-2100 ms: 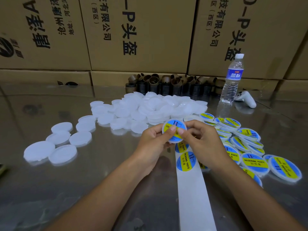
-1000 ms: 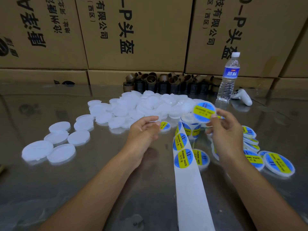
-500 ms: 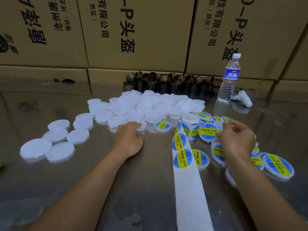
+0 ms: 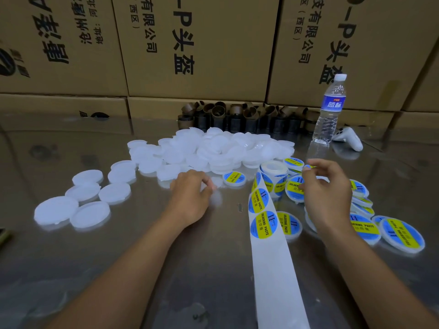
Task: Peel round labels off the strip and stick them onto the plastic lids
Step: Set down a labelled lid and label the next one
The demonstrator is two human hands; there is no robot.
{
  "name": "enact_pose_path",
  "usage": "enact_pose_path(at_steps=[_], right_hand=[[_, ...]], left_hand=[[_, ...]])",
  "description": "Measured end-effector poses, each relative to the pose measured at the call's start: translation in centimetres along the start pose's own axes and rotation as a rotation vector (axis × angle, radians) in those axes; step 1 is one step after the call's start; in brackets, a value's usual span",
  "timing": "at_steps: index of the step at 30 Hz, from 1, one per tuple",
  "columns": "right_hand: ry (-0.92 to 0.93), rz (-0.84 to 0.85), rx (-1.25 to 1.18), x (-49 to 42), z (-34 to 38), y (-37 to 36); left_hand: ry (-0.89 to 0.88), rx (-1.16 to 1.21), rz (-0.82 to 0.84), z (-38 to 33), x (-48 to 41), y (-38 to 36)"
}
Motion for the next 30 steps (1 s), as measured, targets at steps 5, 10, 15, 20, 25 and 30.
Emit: enact_pose_path(at_steps=[5, 10, 15, 20, 25, 30], right_hand=[[0.190, 0.264, -0.038, 1.4, 1.9, -1.2], [0.340, 0.571, 0.077, 2.4, 2.1, -2.2], [0.220, 0.582, -0.054, 2.4, 2.2, -2.4], [-0.096, 0.577, -0.370, 2.6, 2.5, -2.6], [-0.221, 0.627, -0.477, 3.4, 3.2, -3.1], [-0.241, 0.675, -0.485, 3.7, 3.3, -3.4]], left_hand=[[-0.086, 0.480, 0.205, -2.5, 1.0, 0.3], [-0.196, 0.569, 0.329, -4.3, 2.3, 0.2], [-0.213, 0.701, 0.297, -5.1, 2.9, 0.4], [0.008, 1.098, 0.385, -5.2, 3.1, -0.4], [0.090, 1.252, 0.500, -5.9, 3.9, -1.5], [0.122, 1.365, 0.538, -6.2, 3.9, -1.8]])
Point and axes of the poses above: each hand's wrist, its own x-axis away from the middle knuckle, its own y-axis out of the back of the hand, z = x × y, the point moved 3 cm from there along -x, towards the middle knuckle, and after that the axes turned 10 degrees about y, right-handed, at the moved point
